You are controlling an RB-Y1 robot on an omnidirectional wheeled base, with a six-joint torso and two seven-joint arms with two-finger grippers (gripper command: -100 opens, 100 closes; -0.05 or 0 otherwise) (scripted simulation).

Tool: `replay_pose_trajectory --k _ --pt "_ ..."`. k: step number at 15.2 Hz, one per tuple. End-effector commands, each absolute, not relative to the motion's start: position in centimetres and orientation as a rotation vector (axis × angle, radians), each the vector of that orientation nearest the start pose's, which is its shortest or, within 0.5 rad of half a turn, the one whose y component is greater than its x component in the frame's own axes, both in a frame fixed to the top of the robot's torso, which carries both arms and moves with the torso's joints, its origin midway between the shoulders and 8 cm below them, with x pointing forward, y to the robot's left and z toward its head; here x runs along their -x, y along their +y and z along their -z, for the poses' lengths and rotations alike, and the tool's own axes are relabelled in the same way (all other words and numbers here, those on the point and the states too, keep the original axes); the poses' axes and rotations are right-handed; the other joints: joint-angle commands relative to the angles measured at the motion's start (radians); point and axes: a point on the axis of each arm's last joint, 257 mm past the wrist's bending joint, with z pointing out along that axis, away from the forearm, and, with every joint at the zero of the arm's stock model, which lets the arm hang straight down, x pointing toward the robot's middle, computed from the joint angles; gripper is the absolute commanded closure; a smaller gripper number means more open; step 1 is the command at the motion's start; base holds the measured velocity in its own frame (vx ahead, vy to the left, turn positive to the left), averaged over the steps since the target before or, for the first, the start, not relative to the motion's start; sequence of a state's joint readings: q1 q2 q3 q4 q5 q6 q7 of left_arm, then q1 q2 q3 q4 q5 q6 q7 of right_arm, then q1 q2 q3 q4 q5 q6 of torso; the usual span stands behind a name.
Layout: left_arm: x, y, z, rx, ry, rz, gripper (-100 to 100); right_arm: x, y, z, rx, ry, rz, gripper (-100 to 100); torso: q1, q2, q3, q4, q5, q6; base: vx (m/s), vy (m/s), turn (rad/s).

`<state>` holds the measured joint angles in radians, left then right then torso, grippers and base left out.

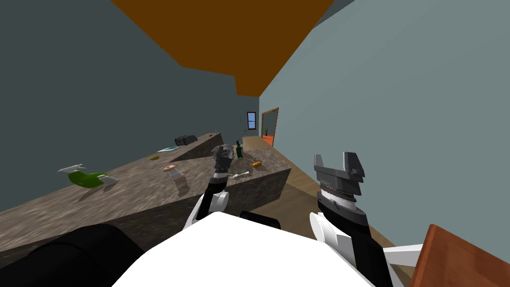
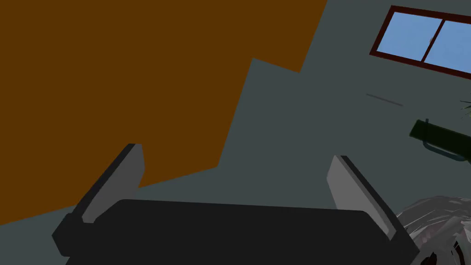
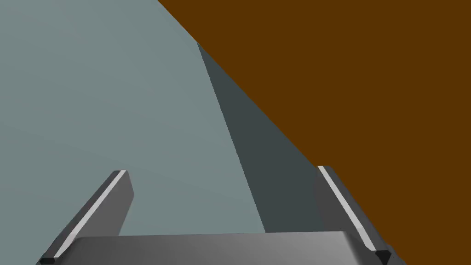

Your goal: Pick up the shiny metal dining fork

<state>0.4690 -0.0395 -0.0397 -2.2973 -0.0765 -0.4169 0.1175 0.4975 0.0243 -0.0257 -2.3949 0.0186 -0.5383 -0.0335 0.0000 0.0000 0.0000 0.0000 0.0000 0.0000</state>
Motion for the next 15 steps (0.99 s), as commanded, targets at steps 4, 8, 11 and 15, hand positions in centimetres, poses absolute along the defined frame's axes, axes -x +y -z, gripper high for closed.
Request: replay_pose_trajectory --k 4,8,11,15 --pt "-36.4 26.0 -1.8 0.694 0.715 1.372 -100 -30.9 -27.9 -8.2 -0.542 0.488 -1.327 0 0.000 0.001 0.000 0.000 0.000 0.000 -0.010 -0.004 -0.019" --pt "-37.1 27.5 -0.2 0.707 0.825 1.302 -100 -30.9 -27.9 -8.2 -0.542 0.487 -1.327 0 0.000 0.001 0.001 0.000 0.000 0.000 -0.019 -0.007 -0.042" --pt "-37.6 28.3 0.8 0.732 0.878 1.263 -100 -30.9 -27.9 -8.2 -0.542 0.487 -1.327 0 0.000 0.002 0.001 0.000 0.000 0.000 -0.025 -0.011 -0.051" --pt "-38.0 30.4 2.3 0.776 0.944 1.192 -100 -30.9 -27.9 -8.1 -0.542 0.488 -1.327 0 0.000 0.002 0.001 0.000 0.000 0.000 -0.020 -0.009 -0.046"
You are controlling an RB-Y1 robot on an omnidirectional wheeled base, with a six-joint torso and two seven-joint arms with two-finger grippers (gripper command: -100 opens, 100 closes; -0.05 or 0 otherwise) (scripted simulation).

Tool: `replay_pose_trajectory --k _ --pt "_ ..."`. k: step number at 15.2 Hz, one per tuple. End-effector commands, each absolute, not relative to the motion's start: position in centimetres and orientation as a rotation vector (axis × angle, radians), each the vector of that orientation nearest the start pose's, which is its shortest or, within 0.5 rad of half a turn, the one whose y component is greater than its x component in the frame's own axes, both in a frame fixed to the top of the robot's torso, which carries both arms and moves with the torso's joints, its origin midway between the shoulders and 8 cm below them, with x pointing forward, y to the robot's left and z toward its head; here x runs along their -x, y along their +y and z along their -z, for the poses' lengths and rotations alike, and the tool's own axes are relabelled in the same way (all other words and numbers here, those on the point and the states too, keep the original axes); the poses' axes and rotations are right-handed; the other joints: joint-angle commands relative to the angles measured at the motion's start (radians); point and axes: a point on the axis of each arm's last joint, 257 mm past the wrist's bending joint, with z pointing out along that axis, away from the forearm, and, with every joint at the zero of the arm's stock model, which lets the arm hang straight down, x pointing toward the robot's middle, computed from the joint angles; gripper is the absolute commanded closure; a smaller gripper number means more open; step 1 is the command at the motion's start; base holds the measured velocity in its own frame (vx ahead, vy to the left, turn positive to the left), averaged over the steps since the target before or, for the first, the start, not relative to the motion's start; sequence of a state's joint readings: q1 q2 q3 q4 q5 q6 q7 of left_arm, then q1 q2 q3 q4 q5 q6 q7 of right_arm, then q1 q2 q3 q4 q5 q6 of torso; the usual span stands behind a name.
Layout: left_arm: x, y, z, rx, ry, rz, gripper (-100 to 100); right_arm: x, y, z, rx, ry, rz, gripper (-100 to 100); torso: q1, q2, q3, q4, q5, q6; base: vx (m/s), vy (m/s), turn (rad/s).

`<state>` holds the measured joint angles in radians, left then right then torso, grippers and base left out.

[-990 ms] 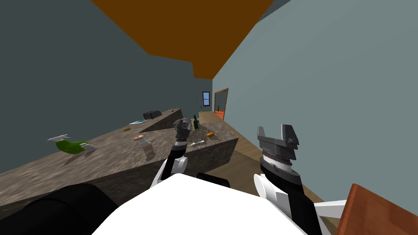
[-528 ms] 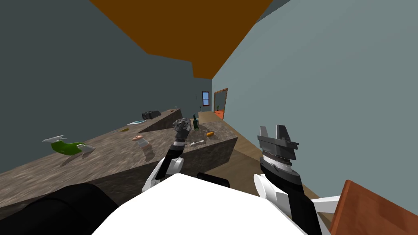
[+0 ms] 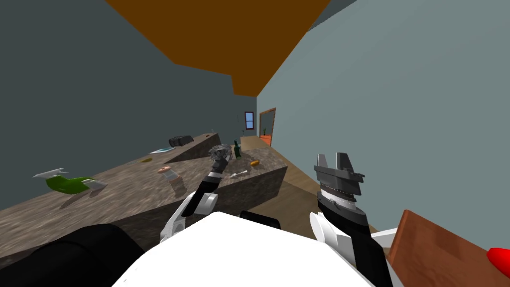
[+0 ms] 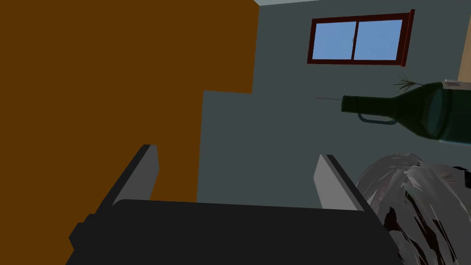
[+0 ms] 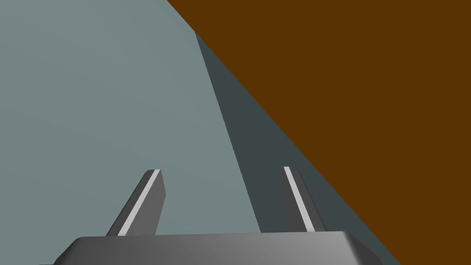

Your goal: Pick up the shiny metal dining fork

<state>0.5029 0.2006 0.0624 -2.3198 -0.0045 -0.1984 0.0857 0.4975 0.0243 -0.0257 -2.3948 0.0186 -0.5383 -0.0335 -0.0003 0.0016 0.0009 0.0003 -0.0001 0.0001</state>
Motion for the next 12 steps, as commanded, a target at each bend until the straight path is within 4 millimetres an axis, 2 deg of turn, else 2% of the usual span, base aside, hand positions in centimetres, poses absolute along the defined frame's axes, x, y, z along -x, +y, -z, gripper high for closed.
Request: replay_pose_trajectory --k 1,2,3,5,8,11,12 --pt "-38.2 30.5 2.6 0.789 0.953 1.185 -100 -30.9 -27.9 -8.2 -0.542 0.487 -1.327 0 0.000 0.000 0.000 0.000 0.000 0.000 -0.017 -0.010 -0.053" --pt "-38.2 30.5 2.6 0.789 0.953 1.185 -100 -30.9 -27.9 -8.2 -0.542 0.487 -1.327 0 0.000 0.000 0.000 0.000 0.000 0.000 -0.012 -0.009 -0.027" --pt "-38.2 31.6 3.1 0.810 0.977 1.150 -100 -30.9 -27.9 -8.1 -0.542 0.488 -1.327 0 0.000 0.000 0.000 0.000 0.000 0.000 -0.013 -0.016 -0.074" --pt "-38.4 31.8 3.6 0.825 0.988 1.142 -100 -30.9 -27.9 -8.2 -0.542 0.487 -1.327 0 0.000 0.000 0.000 0.000 0.000 0.000 -0.016 -0.011 -0.050" --pt "-38.3 34.4 4.8 0.883 1.033 1.066 -100 -30.9 -27.9 -8.2 -0.542 0.487 -1.327 0 0.000 0.000 0.000 0.000 0.000 0.000 -0.018 -0.012 -0.085" --pt "-38.5 34.7 5.7 0.914 1.054 1.049 -100 -30.9 -27.9 -8.1 -0.542 0.488 -1.327 0 0.000 0.000 0.000 0.000 0.000 0.000 -0.014 -0.010 -0.037" --pt "-38.3 36.1 6.3 0.944 1.070 1.012 -100 -30.9 -27.9 -8.1 -0.542 0.488 -1.327 0 0.000 -0.001 0.000 0.000 0.000 0.000 -0.009 -0.010 -0.076"
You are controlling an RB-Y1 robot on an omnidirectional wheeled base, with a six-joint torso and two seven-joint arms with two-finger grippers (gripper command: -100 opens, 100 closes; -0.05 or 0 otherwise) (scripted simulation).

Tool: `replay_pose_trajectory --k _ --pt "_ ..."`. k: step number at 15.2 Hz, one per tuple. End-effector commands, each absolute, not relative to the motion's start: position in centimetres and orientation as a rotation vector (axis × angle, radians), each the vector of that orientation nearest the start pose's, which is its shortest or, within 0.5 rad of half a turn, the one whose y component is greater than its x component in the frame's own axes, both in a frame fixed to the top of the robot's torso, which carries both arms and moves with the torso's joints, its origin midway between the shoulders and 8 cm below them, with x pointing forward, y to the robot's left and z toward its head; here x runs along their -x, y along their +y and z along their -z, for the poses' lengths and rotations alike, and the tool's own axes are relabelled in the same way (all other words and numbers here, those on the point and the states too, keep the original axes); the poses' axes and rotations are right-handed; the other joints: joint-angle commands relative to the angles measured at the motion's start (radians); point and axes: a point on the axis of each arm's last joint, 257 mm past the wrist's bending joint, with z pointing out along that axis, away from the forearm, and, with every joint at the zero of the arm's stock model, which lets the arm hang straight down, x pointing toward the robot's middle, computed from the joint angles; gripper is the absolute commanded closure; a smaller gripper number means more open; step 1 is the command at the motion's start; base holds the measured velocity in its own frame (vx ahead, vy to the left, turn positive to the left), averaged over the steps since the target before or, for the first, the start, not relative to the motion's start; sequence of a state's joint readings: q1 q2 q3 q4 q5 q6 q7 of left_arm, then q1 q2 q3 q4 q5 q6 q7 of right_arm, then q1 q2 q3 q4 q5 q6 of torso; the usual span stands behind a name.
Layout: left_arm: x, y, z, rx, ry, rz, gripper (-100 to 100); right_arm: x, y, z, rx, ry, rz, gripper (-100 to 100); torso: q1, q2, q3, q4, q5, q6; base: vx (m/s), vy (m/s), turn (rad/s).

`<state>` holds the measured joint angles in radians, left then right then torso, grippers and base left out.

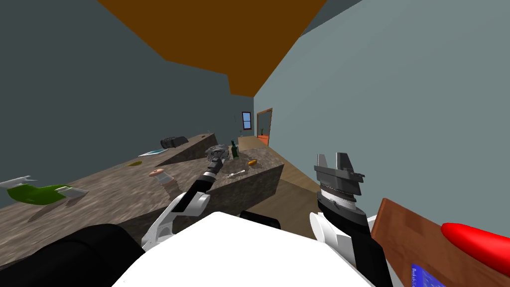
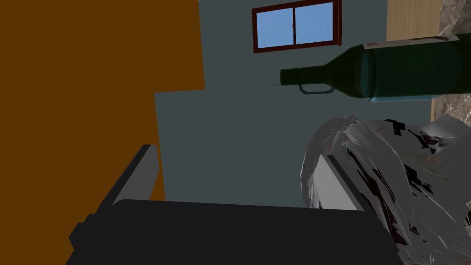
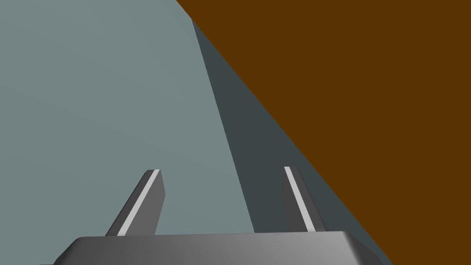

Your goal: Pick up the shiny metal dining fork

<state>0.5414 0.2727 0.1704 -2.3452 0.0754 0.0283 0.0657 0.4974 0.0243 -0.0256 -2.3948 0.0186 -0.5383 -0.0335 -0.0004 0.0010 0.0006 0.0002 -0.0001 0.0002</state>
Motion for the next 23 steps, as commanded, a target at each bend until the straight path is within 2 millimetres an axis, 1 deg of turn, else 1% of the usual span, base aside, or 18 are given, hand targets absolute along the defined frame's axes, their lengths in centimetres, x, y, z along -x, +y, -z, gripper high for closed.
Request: replay_pose_trajectory --k 1,2,3,5,6,8,9,10,12,13,15,16,17,19,20,21,23 --pt "-38.4 36.2 6.7 0.960 1.080 1.003 -100 -30.9 -27.9 -8.2 -0.542 0.487 -1.327 0 0.000 0.000 0.000 0.000 0.000 0.000 -0.011 -0.011 -0.107" --pt "-38.4 36.3 6.9 0.965 1.084 1.000 -100 -30.9 -27.9 -8.2 -0.542 0.487 -1.327 0 0.000 0.000 0.000 0.000 0.000 0.000 -0.008 -0.008 -0.044" --pt "-38.1 37.6 7.3 0.993 1.094 0.966 -100 -30.9 -27.9 -8.1 -0.542 0.488 -1.327 0 0.000 0.000 0.000 0.000 0.000 0.000 -0.011 -0.015 -0.105" --pt "-38.2 37.9 8.1 1.020 1.111 0.950 -100 -30.9 -27.9 -8.2 -0.542 0.487 -1.327 0 0.000 0.000 0.000 0.000 0.000 0.000 -0.011 -0.011 -0.060" --pt "-37.7 39.2 8.4 1.045 1.116 0.920 -100 -30.9 -27.9 -8.1 -0.542 0.488 -1.327 0 0.000 0.000 0.000 0.000 0.000 0.000 -0.010 -0.016 -0.086" --pt "-37.8 39.5 9.3 1.077 1.136 0.901 -100 -30.9 -27.9 -8.2 -0.542 0.487 -1.327 0 -0.001 0.000 0.000 0.000 0.000 0.000 -0.009 -0.015 -0.077" --pt "-37.8 39.5 9.4 1.079 1.137 0.899 -100 -30.9 -27.9 -8.1 -0.542 0.488 -1.327 0 0.000 0.000 0.000 0.000 0.000 0.000 0.000 0.000 0.000" --pt "-37.2 40.9 9.9 1.115 1.145 0.865 -100 -30.9 -27.9 -8.1 -0.542 0.488 -1.327 0 0.000 0.000 0.000 0.000 0.000 0.000 -0.003 -0.010 -0.090" --pt "-37.2 41.2 10.7 1.141 1.161 0.849 -100 -30.9 -27.9 -8.2 -0.542 0.487 -1.327 0 0.000 0.000 0.000 0.000 0.000 0.000 -0.004 -0.011 -0.097" --pt "-36.6 42.5 11.1 1.172 1.163 0.820 -100 -30.9 -27.9 -8.1 -0.542 0.488 -1.327 0 0.000 -0.001 0.000 0.000 0.000 0.000 -0.004 -0.016 -0.118" --pt "-36.5 42.8 12.1 1.206 1.183 0.798 -100 -30.9 -27.9 -8.2 -0.542 0.487 -1.327 0 0.000 -0.001 0.000 0.000 0.000 0.000 -0.003 -0.014 -0.087" --pt "-36.5 42.8 12.1 1.206 1.183 0.798 -100 -30.9 -27.9 -8.1 -0.542 0.488 -1.327 0 0.000 -0.001 0.000 0.000 0.000 0.000 -0.001 -0.005 0.009" --pt "-35.7 44.1 12.6 1.244 1.187 0.766 -100 -30.9 -27.9 -8.1 -0.542 0.488 -1.327 0 0.000 -0.001 0.000 0.000 0.000 0.000 0.000 -0.013 -0.100" --pt "-35.6 44.3 13.4 1.272 1.203 0.748 -100 -30.9 -27.9 -8.2 -0.542 0.488 -1.327 0 0.000 -0.001 0.000 0.000 0.000 0.000 0.000 -0.012 -0.098" --pt "-35.6 44.3 13.5 1.273 1.204 0.748 -100 -30.9 -27.9 -8.1 -0.542 0.488 -1.327 0 0.000 -0.001 0.000 0.000 0.000 0.000 0.000 0.000 0.000" --pt "-34.7 45.6 14.0 1.314 1.206 0.716 -100 -30.9 -27.9 -8.1 -0.542 0.488 -1.327 0 0.000 -0.001 0.000 0.000 0.000 0.000 0.004 -0.013 -0.133" --pt "-34.5 45.8 14.8 1.341 1.222 0.698 -100 -30.9 -27.9 -8.1 -0.542 0.488 -1.327 0 0.000 -0.001 -0.001 0.000 0.000 0.000 0.004 -0.010 -0.096"
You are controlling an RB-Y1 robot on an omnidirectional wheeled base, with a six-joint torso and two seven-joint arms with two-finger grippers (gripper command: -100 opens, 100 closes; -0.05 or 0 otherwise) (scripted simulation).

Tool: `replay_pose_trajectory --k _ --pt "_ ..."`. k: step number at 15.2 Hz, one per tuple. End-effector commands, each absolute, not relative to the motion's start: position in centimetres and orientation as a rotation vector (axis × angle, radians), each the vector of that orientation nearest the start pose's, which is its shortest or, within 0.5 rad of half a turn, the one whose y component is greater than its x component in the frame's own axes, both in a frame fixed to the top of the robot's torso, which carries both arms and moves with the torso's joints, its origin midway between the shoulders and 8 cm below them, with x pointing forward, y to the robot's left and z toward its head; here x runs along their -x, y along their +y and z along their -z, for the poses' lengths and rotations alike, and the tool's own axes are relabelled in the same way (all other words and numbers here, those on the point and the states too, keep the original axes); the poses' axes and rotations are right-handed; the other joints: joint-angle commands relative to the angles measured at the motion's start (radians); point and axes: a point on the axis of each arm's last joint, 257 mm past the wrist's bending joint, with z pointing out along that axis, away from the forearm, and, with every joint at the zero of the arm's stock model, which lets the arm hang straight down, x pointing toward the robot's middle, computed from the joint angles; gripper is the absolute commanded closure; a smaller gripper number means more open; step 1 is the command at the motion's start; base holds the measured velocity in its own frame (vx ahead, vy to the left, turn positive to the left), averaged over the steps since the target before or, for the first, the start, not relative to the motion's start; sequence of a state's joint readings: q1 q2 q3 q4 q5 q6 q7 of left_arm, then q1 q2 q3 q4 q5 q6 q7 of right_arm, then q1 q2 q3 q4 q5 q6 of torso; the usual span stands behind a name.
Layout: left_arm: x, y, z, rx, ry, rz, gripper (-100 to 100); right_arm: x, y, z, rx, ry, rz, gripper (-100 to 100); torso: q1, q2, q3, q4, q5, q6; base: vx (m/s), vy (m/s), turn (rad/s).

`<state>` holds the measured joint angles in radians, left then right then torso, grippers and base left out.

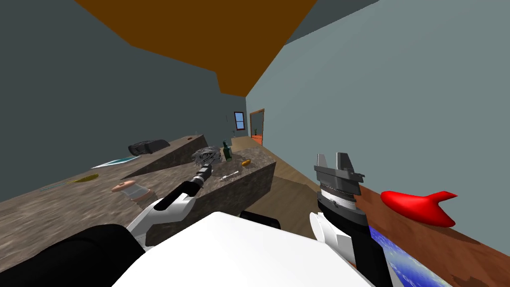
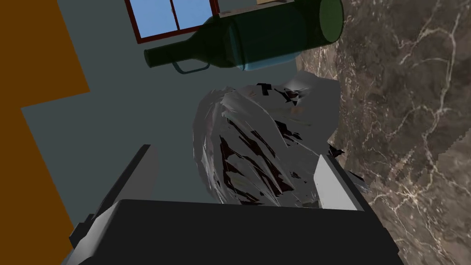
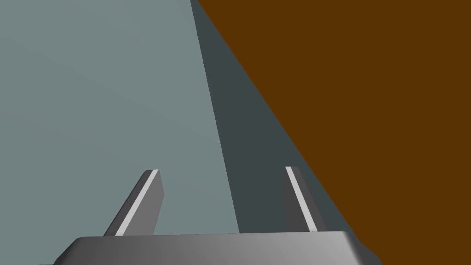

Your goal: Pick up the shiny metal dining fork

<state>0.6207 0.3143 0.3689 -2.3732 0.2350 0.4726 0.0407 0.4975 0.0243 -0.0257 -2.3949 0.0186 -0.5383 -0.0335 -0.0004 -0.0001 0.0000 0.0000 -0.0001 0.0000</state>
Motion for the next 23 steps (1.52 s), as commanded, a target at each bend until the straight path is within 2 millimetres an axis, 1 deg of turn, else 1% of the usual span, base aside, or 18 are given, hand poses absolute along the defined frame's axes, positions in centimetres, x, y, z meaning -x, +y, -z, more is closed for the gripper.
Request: replay_pose_trajectory --k 1,3,4,7,8,11,12,14,15,17,18,19,21,22,23 --pt "-33.6 46.9 15.3 1.377 1.219 0.673 -100 -30.9 -27.9 -8.1 -0.542 0.488 -1.327 0 0.000 0.000 0.000 0.000 0.000 0.000 0.005 -0.017 -0.138" --pt "-33.3 47.1 16.2 1.412 1.238 0.649 -100 -30.9 -27.9 -8.1 -0.542 0.488 -1.327 0 0.000 0.000 0.000 0.000 0.000 0.000 0.007 -0.014 -0.098" --pt "-32.4 48.2 16.6 1.446 1.232 0.628 -100 -30.9 -27.9 -8.1 -0.542 0.488 -1.327 0 0.000 0.000 0.000 0.000 0.000 0.000 0.011 -0.016 -0.163" --pt "-31.9 48.4 17.6 1.484 1.252 0.602 -100 -30.9 -27.9 -8.1 -0.542 0.488 -1.327 0 0.000 0.000 0.000 0.000 0.000 0.000 0.009 -0.008 -0.062" --pt "-30.9 49.4 18.1 1.523 1.246 0.579 -100 -30.9 -28.0 -8.1 -0.542 0.488 -1.327 0 0.000 0.000 0.000 0.000 0.000 0.000 0.011 -0.012 -0.149" --pt "-30.4 49.5 19.0 1.556 1.264 0.555 -100 -30.9 -27.9 -8.1 -0.542 0.488 -1.327 0 0.000 -0.001 0.000 0.000 0.000 0.000 0.010 -0.007 -0.075" --pt "-29.3 50.4 19.5 1.601 1.258 0.532 -100 -30.9 -28.0 -8.1 -0.542 0.488 -1.327 0 0.000 0.000 0.000 0.000 0.000 0.000 0.012 -0.008 -0.123" --pt "-28.9 50.5 20.3 1.630 1.273 0.511 -100 -30.9 -27.9 -8.1 -0.542 0.488 -1.327 0 0.000 -0.001 0.000 0.000 0.000 0.000 0.015 -0.010 -0.133" --pt "-27.7 51.3 20.8 1.672 1.263 0.491 -100 -30.9 -27.9 -8.1 -0.542 0.488 -1.327 0 0.000 -0.001 0.000 0.000 0.000 0.000 0.020 -0.012 -0.137" --pt "-27.2 51.3 21.6 1.704 1.279 0.468 -100 -30.9 -27.9 -8.1 -0.542 0.488 -1.327 0 0.000 -0.001 -0.001 0.000 0.000 0.000 0.022 -0.008 -0.128" --pt "-27.2 51.3 21.6 1.704 1.279 0.468 -100 -30.9 -27.9 -8.1 -0.542 0.488 -1.327 0 0.000 -0.001 -0.001 0.000 0.000 0.000 0.009 -0.002 0.005" --pt "-25.9 52.0 22.2 1.754 1.271 0.445 -100 -30.9 -28.0 -8.1 -0.542 0.488 -1.327 0 0.000 -0.001 0.000 0.000 0.000 0.000 0.020 -0.008 -0.118" --pt "-25.4 52.0 22.8 1.779 1.283 0.427 -100 -30.9 -27.9 -8.1 -0.542 0.488 -1.327 0 0.000 -0.001 -0.001 0.000 0.000 0.000 0.022 -0.006 -0.137" --pt "-24.1 52.6 23.4 1.828 1.272 0.406 -100 -30.9 -27.9 -8.1 -0.542 0.488 -1.327 0 0.000 -0.001 -0.001 0.000 0.000 0.000 0.023 -0.011 -0.185" --pt "-23.9 52.6 23.7 1.840 1.278 0.398 -100 -30.9 -27.9 -8.1 -0.542 0.488 -1.327 0 0.000 -0.001 -0.001 0.000 0.000 0.000 0.027 -0.010 -0.196"
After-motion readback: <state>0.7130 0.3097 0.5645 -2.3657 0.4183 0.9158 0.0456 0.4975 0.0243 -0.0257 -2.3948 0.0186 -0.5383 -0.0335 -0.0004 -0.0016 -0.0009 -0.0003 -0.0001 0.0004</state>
